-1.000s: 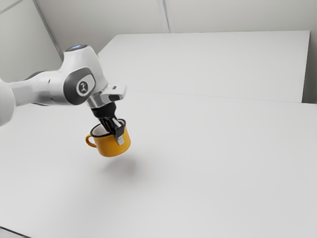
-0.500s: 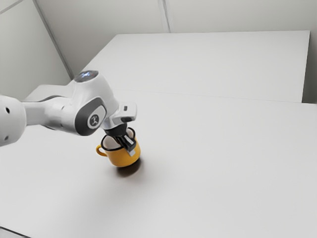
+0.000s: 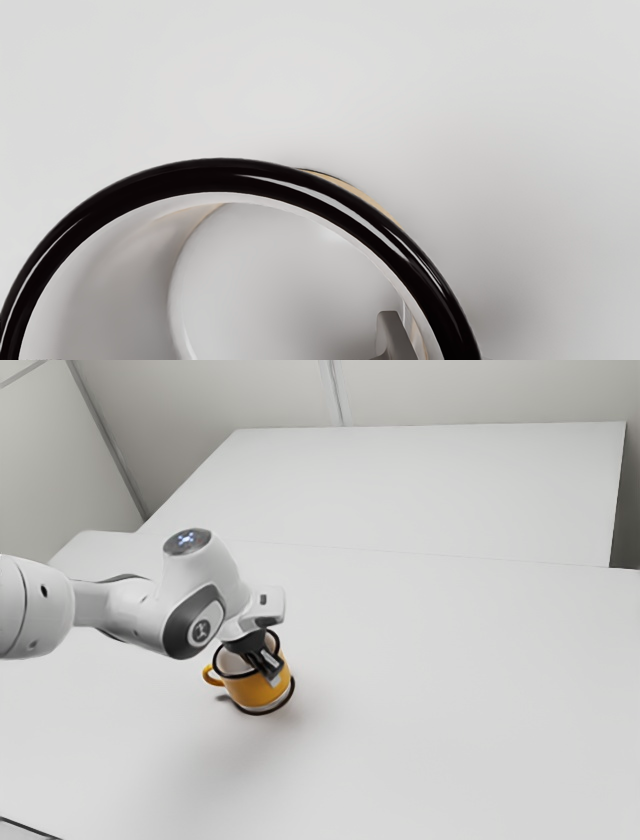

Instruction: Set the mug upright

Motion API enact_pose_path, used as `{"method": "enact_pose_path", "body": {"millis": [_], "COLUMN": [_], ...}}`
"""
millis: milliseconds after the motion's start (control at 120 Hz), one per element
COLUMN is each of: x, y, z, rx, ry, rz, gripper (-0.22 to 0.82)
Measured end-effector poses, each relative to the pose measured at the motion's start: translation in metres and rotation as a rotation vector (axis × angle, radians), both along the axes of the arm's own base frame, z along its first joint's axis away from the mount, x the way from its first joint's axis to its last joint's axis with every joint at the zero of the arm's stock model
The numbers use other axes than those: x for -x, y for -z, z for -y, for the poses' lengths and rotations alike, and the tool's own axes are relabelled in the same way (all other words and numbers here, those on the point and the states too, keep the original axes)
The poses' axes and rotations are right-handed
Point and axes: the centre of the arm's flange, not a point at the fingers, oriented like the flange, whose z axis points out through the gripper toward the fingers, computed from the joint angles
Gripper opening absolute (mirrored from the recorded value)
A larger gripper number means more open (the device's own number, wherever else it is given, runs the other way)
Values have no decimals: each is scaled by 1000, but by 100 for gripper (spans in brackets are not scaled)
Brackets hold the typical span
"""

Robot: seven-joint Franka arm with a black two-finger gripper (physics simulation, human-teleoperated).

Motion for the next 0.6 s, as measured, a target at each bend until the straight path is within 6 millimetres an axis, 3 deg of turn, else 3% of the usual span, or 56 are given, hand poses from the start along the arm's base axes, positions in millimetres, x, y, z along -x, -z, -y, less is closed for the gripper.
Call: {"method": "enact_pose_path", "body": {"millis": [158, 383, 600], "x": [-1, 0, -12], "y": [8, 4, -23], "z": [1, 2, 5], "rx": [-1, 9, -25], "ry": [-5, -1, 20], "rz": [-4, -9, -21], "gripper": [-15, 30, 49]}}
